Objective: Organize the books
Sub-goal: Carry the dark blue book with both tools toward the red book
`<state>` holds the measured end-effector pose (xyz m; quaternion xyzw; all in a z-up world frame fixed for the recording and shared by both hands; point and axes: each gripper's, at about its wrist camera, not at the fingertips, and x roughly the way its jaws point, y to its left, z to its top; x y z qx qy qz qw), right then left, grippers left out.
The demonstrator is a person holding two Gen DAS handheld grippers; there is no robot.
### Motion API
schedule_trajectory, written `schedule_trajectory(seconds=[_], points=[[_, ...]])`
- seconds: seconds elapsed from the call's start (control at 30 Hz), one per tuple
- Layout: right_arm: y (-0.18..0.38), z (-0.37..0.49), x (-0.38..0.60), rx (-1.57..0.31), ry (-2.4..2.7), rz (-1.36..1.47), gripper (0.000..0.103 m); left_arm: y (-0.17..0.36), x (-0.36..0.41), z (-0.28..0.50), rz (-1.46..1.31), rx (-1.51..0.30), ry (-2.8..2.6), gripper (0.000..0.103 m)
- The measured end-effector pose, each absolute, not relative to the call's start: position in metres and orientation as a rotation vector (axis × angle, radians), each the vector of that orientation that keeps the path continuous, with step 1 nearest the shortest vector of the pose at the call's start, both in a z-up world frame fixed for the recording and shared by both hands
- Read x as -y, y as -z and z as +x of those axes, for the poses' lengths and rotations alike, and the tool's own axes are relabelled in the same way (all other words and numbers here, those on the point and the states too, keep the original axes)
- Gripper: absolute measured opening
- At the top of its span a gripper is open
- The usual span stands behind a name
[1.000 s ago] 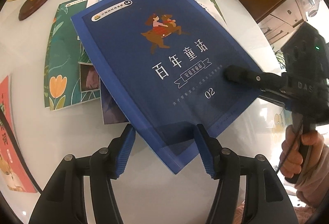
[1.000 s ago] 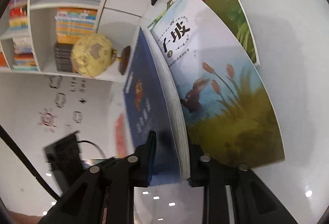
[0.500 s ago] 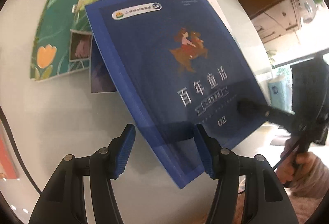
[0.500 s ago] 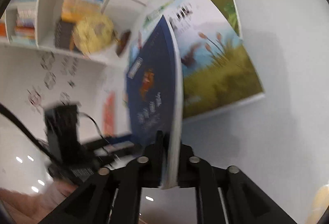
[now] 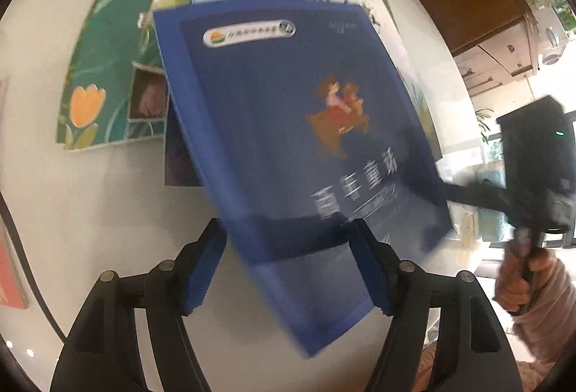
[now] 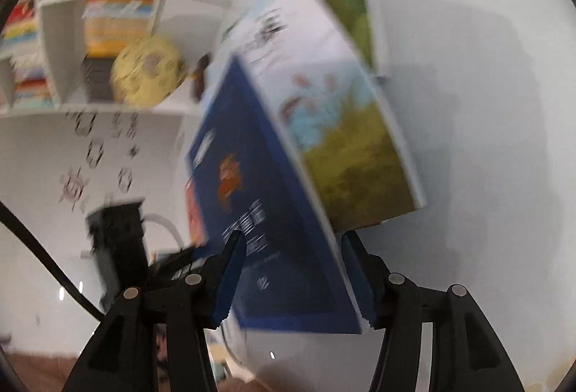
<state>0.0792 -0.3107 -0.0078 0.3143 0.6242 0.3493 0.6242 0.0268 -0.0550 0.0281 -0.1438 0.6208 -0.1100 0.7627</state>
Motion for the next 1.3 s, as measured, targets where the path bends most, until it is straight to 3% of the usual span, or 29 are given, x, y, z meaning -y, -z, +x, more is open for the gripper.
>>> schedule_trajectory(seconds=[0.17, 0.33, 0.43, 0.57, 1.3], points=[[-0.037, 0.07, 0.275, -1.43, -1.081, 0.484, 0.054, -0.038, 0.057, 0.024, -0.236, -1.321, 0.221, 0.066], [-0.011, 0.091, 0.262, -1.485, -0.904, 0.476, 0.052, -0.066, 0.054, 0.021, -0.174, -1.213, 0.2, 0.064], [-0.023, 0.084, 0.257, -1.389, -0.861, 0.418, 0.029, -0.082, 0.052, 0.02, -0.144, -1.147, 0.184, 0.062], [-0.045, 0.073, 0.241, -1.3, -0.886, 0.369, 0.02, -0.084, 0.047, 0.022, -0.14, -1.128, 0.128, 0.06], [-0.067, 0.036, 0.161, -1.265, -0.969, 0.299, 0.02, -0.071, -0.035, -0.009, -0.253, -1.131, 0.029, 0.059]])
